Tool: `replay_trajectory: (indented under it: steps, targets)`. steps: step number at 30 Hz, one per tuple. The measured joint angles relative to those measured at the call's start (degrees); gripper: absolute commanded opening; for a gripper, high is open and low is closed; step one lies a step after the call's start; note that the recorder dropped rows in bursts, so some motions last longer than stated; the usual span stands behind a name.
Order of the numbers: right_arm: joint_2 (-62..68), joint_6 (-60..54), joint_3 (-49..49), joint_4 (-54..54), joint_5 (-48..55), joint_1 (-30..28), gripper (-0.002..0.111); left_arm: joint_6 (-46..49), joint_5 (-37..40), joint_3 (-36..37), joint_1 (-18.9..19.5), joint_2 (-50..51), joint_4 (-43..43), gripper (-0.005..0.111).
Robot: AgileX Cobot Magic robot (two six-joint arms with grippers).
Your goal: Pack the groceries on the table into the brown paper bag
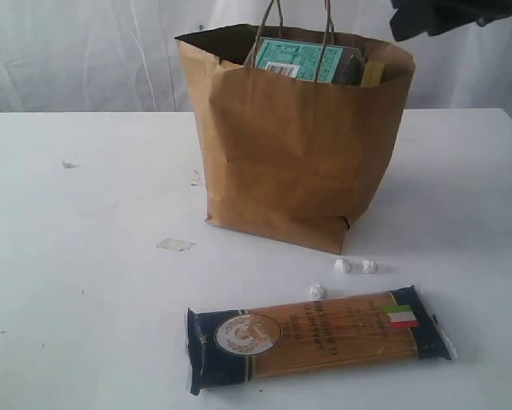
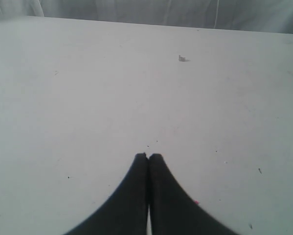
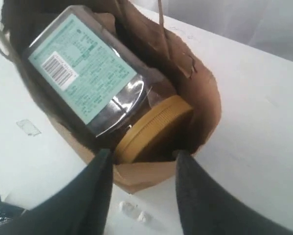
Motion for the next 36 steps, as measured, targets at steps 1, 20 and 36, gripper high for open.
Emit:
replay_trajectory:
  steps: [1,20,36]
  targets:
    - [-0.86,0.22,0.37,0.0,0.44,0.0,0.039,0.0,0.0,0.0,0.0,0.0,0.0,0.0]
    - [-11.27,-1.47,35.96,3.85,-25.82,8.96,0.0,0.0,0.0,0.0,0.0,0.0,0.0,0.0]
    - [-1.27,-8.53,52.49,3.83,-51.23,15.07,0.028,0.0,0.0,0.0,0.0,0.0,0.0,0.0]
